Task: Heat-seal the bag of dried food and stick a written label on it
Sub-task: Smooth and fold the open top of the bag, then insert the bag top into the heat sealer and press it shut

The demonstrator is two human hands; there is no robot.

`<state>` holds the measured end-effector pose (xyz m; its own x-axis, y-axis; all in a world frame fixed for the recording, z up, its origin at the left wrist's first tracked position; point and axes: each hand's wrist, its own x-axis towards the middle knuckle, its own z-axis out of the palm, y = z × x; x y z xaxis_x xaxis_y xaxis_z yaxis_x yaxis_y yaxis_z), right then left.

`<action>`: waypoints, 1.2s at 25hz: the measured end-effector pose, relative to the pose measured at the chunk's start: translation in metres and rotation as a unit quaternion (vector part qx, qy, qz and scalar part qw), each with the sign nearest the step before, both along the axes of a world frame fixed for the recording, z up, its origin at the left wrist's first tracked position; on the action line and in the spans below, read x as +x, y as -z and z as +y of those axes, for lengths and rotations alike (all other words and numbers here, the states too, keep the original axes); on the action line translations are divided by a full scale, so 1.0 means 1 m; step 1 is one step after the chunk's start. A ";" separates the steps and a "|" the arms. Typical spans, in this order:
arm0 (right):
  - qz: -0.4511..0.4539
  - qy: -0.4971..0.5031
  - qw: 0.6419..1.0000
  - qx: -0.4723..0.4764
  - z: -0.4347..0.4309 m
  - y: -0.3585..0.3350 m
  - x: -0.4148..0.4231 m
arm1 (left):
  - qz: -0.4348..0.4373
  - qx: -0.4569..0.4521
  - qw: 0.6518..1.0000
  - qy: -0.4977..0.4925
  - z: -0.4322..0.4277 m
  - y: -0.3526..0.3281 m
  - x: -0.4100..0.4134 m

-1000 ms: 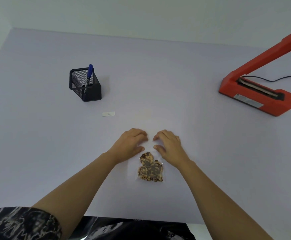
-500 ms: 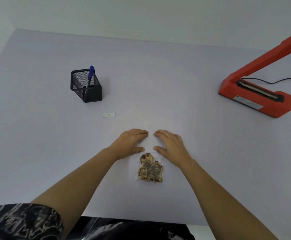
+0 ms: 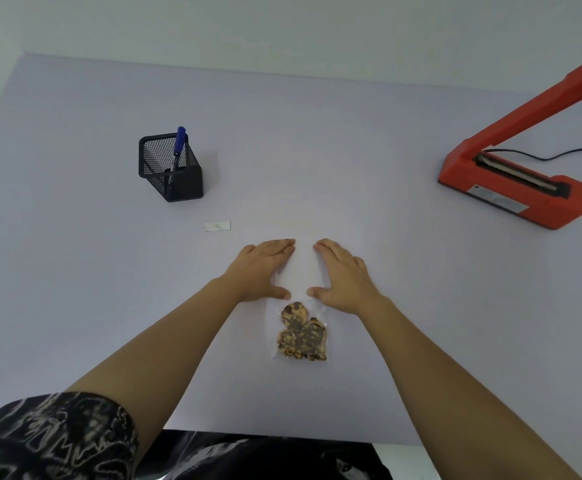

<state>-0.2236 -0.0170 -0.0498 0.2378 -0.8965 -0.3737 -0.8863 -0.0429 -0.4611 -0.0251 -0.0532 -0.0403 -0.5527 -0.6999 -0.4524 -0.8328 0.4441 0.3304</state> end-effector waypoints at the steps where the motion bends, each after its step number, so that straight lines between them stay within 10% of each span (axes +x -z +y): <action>1: 0.001 0.004 1.000 -0.002 0.001 0.000 0.001 | -0.006 0.003 1.000 -0.001 -0.001 -0.001 -0.001; 10: -0.066 0.079 0.994 0.022 -0.009 -0.005 0.008 | 0.054 0.040 0.994 -0.086 -0.014 -0.014 -0.017; 16: -0.255 0.247 0.934 0.029 -0.014 -0.010 0.010 | 0.296 0.213 0.850 -0.380 -0.027 -0.025 -0.011; 30: -0.008 0.363 0.917 -0.166 -0.019 -0.041 -0.143 | 0.231 0.043 0.956 -0.178 -0.061 -0.062 -0.160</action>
<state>-0.3670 -0.0355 -0.0084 -0.4641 -0.8841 -0.0540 -0.7293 0.4160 -0.5432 -0.1847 -0.1139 0.0219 -0.4407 -0.8522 -0.2820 -0.6831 0.1146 0.7213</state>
